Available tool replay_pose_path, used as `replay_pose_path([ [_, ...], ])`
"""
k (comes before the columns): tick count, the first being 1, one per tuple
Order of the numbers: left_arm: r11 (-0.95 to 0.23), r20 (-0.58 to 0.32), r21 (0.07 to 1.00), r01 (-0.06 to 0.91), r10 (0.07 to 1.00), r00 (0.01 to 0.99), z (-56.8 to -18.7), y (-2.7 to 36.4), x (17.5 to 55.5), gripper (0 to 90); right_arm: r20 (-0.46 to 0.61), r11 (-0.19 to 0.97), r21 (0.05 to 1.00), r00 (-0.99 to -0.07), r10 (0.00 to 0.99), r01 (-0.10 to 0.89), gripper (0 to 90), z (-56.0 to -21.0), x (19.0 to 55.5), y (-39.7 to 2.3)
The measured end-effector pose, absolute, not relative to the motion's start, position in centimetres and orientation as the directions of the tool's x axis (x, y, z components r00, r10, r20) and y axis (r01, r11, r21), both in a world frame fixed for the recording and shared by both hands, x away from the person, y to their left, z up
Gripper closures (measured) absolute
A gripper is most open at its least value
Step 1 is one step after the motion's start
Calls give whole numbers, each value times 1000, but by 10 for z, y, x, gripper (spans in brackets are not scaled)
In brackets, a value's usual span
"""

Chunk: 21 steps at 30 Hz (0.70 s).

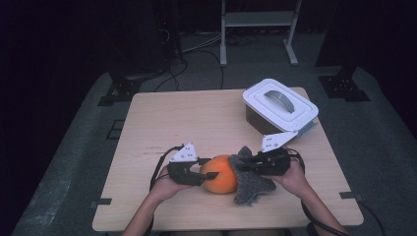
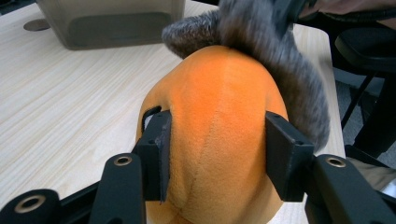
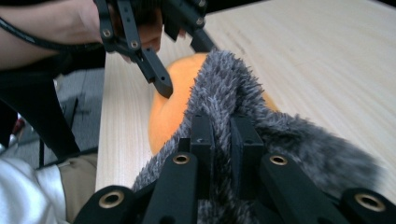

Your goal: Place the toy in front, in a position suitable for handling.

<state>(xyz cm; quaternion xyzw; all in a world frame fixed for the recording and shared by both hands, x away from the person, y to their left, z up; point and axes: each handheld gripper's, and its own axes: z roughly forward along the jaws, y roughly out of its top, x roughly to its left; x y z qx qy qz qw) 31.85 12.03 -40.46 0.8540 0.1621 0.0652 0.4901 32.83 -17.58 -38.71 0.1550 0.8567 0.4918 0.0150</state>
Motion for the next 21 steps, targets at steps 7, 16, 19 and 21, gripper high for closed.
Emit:
replay_pose_path([
  [7,-424,-86,879,220,313,946,-412,123,325,294,146,490,827,-947,286,275,807,-402,335,-177],
  [16,-436,-117,865,247,304,945,-427,118,331,137,175,471,824,-932,318,315,804,-409,342,-191],
  [19,-430,-119,869,243,296,948,-429,117,330,256,185,467,821,-926,328,330,804,-411,344,-194],
  [21,-442,-91,868,227,307,947,-424,116,328,367,184,469,819,-925,333,332,804,-410,344,-193],
])
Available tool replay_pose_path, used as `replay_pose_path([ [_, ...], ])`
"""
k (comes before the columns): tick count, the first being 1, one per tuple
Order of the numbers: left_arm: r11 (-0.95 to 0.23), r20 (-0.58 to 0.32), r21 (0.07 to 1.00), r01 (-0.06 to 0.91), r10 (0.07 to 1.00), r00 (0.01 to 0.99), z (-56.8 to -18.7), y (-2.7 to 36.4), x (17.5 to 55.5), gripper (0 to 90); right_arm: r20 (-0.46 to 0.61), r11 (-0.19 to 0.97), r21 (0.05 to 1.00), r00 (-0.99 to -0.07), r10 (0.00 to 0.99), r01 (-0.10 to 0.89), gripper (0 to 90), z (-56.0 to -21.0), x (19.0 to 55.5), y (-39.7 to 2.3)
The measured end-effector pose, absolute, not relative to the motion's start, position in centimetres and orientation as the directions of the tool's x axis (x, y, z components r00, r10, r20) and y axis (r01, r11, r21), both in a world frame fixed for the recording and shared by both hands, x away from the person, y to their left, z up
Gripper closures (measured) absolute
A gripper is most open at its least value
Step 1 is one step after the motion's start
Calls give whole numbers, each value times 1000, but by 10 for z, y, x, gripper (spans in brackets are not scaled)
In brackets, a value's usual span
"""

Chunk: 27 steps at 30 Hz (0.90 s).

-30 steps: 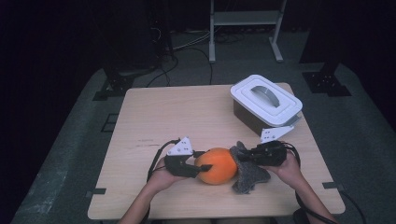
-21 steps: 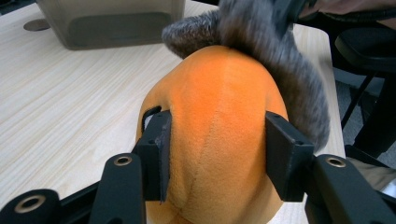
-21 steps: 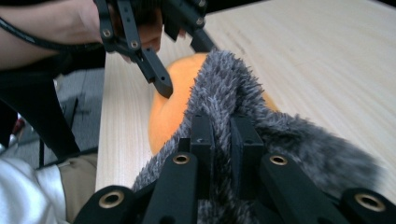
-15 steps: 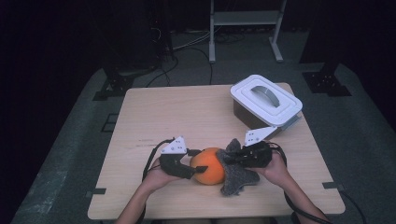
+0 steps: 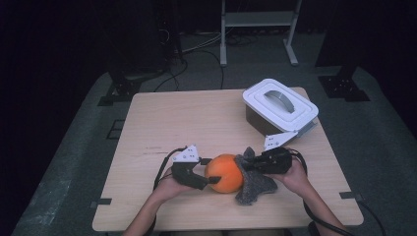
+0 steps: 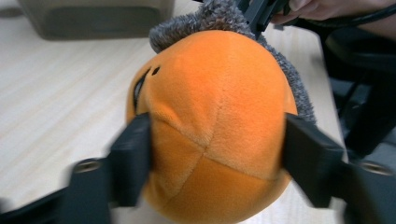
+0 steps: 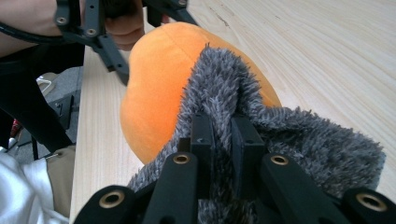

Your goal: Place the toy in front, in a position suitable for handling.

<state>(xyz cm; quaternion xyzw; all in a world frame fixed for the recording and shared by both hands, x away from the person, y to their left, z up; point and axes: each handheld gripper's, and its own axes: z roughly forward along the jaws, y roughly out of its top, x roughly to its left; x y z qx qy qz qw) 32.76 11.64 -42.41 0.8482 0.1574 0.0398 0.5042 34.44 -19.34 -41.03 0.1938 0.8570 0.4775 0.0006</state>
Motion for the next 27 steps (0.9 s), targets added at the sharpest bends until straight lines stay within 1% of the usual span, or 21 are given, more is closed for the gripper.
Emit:
replay_pose_path([
  [3,-461,-64,861,215,321,945,-417,118,326,427,173,463,828,-929,328,317,809,-402,342,-192],
  [7,-487,-35,850,203,332,943,-413,116,323,437,144,441,857,-946,292,266,811,-383,336,-184],
  [9,-485,-29,852,195,327,944,-412,113,321,442,120,452,860,-954,273,237,811,-375,333,-174],
  [12,-479,-30,856,193,327,945,-407,115,320,452,91,479,852,-961,262,212,810,-373,332,-163],
  [17,-454,-43,864,216,361,932,-403,130,322,453,129,481,837,-948,291,261,811,-388,342,-169],
  [19,-457,-44,862,217,359,932,-403,131,322,453,164,483,822,-938,306,302,811,-399,346,-173],
  [21,-460,-48,860,220,355,933,-403,129,322,453,211,454,826,-930,301,335,811,-406,349,-176],
  [24,-455,-65,860,232,354,933,-401,129,324,452,187,445,839,-934,306,314,811,-399,346,-177],
  [27,-444,-84,861,248,357,930,-400,128,323,449,167,420,864,-945,280,277,810,-385,340,-173],
])
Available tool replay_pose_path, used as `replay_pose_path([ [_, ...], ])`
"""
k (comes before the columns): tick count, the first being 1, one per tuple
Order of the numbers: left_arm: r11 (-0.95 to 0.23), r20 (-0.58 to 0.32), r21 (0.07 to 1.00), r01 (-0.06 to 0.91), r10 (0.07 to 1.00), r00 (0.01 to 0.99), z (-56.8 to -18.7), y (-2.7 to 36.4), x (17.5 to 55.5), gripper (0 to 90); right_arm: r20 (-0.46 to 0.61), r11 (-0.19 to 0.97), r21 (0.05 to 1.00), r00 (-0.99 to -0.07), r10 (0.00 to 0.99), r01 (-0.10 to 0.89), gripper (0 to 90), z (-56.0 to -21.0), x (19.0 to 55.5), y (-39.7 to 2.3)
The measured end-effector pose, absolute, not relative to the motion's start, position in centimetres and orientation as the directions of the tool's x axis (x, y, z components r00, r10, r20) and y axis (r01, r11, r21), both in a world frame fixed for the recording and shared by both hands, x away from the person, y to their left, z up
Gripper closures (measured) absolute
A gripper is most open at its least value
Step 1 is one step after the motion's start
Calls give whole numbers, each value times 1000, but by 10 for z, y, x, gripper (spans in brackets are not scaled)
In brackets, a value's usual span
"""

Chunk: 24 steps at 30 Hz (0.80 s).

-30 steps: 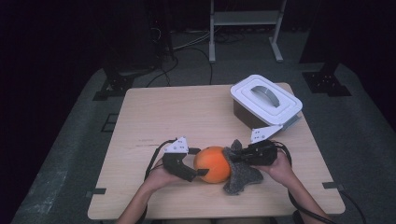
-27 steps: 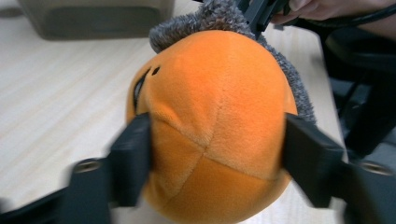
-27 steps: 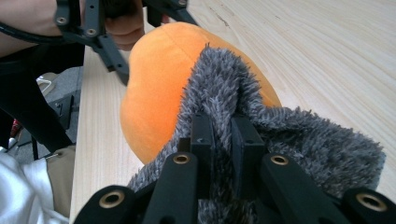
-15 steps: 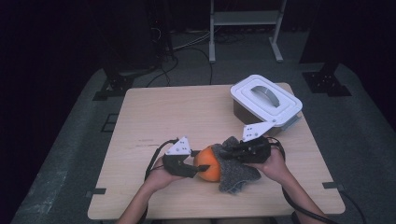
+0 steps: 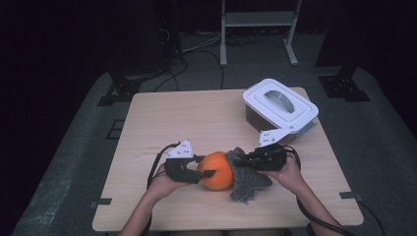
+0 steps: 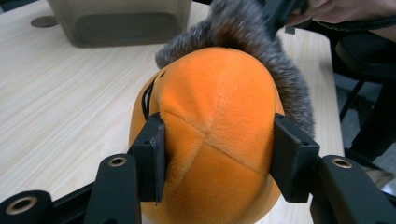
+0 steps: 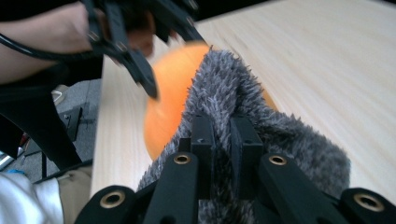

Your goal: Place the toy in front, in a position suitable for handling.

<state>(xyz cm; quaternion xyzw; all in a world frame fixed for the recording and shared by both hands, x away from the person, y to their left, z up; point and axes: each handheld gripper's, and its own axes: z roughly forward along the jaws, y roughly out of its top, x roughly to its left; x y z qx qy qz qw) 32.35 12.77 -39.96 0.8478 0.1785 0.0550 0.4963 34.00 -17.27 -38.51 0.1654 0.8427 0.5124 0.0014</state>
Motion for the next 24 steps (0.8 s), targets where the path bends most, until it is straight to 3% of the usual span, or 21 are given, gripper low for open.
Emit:
replay_pose_path([
  [7,-451,-78,859,244,355,932,-402,127,322,418,125,474,844,-951,282,251,809,-388,339,-161],
  [20,-393,-111,882,258,359,927,-416,124,333,139,206,430,839,-926,316,333,808,-410,350,-176],
  [23,-404,-131,873,273,344,930,-420,122,335,147,205,429,837,-922,327,339,807,-411,352,-178],
  [24,-407,-122,874,265,343,931,-419,121,333,191,209,428,836,-921,329,343,807,-411,352,-178],
])
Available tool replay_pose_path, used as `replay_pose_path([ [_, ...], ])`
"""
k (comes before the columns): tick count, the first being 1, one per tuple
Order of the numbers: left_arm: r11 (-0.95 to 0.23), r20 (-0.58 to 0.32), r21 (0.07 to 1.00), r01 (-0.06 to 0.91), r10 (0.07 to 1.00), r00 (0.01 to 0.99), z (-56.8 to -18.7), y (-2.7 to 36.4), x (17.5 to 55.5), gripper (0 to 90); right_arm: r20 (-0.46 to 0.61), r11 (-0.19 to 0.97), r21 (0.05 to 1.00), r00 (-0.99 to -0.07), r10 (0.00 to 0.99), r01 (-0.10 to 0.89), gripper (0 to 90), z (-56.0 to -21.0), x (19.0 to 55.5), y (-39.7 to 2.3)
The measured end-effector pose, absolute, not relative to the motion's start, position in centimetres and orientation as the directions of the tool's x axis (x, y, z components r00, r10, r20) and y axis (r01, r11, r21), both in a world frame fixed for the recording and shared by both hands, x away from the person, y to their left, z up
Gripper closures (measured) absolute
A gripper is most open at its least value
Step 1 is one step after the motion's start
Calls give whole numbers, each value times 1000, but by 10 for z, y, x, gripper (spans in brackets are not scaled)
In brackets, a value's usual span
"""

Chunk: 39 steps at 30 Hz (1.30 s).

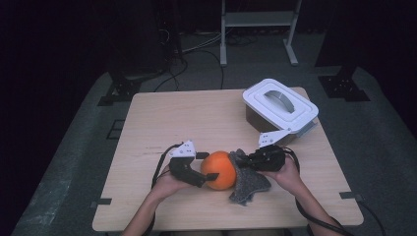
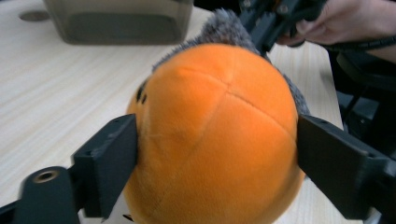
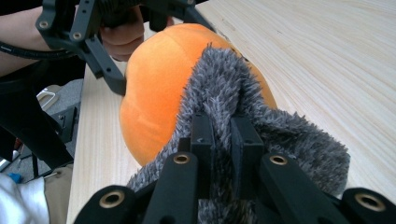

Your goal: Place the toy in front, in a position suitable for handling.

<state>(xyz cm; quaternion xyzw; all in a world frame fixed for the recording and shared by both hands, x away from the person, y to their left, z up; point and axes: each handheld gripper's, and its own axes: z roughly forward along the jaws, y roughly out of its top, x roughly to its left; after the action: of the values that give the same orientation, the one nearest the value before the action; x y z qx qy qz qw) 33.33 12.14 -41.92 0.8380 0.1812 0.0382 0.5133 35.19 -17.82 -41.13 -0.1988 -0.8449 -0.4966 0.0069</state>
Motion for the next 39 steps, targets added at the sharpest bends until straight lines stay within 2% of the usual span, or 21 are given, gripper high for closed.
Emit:
replay_pose_path([
  [3,-425,-94,870,250,354,931,-415,120,330,338,198,432,837,-922,333,336,807,-410,351,-179],
  [6,-444,-90,861,249,349,933,-411,121,329,395,181,430,845,-925,333,320,809,-404,348,-179],
  [13,-455,-69,860,232,348,935,-410,117,326,405,131,424,870,-947,292,251,809,-387,337,-168],
  [20,-428,-95,866,260,369,925,-408,123,329,412,184,406,861,-932,311,306,808,-400,346,-176],
  [28,-416,-110,865,281,388,915,-401,133,330,413,194,454,819,-914,357,351,807,-415,352,-182],
  [34,-425,-106,861,278,385,917,-400,130,327,412,173,387,876,-937,304,287,807,-389,342,-174],
  [39,-447,-94,854,268,374,923,-400,125,325,405,156,416,868,-945,287,269,805,-392,339,-163],
])
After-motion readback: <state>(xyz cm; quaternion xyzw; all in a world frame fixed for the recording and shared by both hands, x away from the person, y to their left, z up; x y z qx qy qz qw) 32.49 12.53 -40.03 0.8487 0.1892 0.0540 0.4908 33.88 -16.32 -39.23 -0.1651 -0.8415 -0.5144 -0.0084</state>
